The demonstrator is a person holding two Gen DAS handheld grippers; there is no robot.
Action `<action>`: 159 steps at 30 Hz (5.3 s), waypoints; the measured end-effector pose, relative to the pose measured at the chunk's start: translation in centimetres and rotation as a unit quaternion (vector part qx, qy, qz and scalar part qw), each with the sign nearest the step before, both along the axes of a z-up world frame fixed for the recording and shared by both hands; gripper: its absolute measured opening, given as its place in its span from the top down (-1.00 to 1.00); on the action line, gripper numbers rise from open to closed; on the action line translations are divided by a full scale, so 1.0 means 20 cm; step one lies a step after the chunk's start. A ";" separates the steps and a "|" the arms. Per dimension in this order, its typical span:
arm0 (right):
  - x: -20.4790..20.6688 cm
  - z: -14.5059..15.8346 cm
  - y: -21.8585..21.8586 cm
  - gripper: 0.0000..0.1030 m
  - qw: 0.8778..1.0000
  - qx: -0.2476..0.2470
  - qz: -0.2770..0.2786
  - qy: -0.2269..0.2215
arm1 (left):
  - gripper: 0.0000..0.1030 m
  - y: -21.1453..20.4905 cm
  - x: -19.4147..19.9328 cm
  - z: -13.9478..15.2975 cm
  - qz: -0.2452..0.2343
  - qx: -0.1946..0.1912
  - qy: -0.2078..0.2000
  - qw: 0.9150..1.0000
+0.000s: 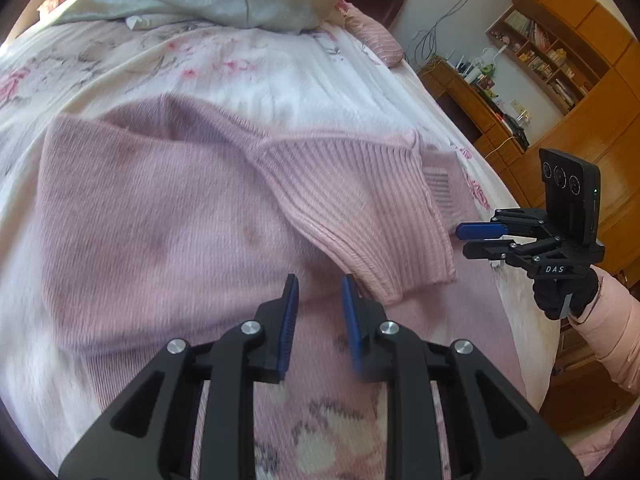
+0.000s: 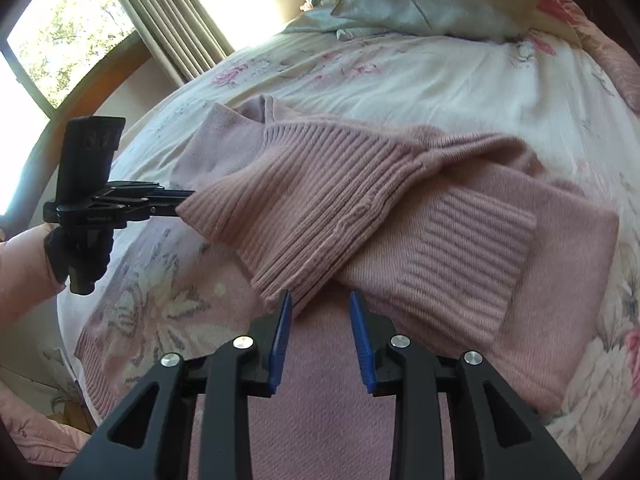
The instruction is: Fold small clothes
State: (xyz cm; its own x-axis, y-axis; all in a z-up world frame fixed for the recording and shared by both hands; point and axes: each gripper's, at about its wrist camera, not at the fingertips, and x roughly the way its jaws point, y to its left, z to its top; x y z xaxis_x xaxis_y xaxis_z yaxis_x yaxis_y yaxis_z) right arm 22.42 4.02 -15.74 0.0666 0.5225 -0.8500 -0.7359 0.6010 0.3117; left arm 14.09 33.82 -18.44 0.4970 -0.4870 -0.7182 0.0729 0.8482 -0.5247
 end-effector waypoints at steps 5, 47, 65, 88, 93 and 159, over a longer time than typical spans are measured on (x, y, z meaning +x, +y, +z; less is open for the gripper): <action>-0.02 0.13 -0.05 0.38 0.997 0.060 -0.051 0.025 | 0.31 -0.01 -0.04 0.21 0.036 -0.023 -0.048 0.998; -1.11 0.08 -0.69 0.00 0.961 -0.012 -0.239 0.138 | -0.18 0.01 -1.22 0.16 0.189 0.077 0.188 0.961; -1.40 -0.08 -0.97 -0.10 0.943 -0.046 -0.280 0.174 | -0.27 -0.05 -1.58 0.03 0.180 0.107 0.245 0.947; -1.39 -0.26 -0.89 -0.07 0.931 -0.043 -0.287 0.221 | 0.01 -0.04 -1.58 -0.12 0.168 0.018 0.263 0.950; -1.41 -0.27 -0.94 0.19 0.918 -0.023 -0.319 0.236 | 0.39 0.04 -1.60 -0.14 0.173 -0.028 0.270 0.947; -0.42 0.14 -0.81 -0.26 0.942 0.043 -0.296 0.151 | 0.02 0.34 -0.56 0.05 0.146 0.073 0.174 0.971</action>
State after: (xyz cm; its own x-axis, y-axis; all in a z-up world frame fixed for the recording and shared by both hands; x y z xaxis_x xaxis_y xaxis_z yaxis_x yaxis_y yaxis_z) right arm 14.09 -12.26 -12.88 0.1294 0.5382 -0.8328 -0.1495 0.8409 0.5202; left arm 2.79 40.61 -17.49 0.3137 -0.2409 -0.9184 -0.3427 0.8734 -0.3462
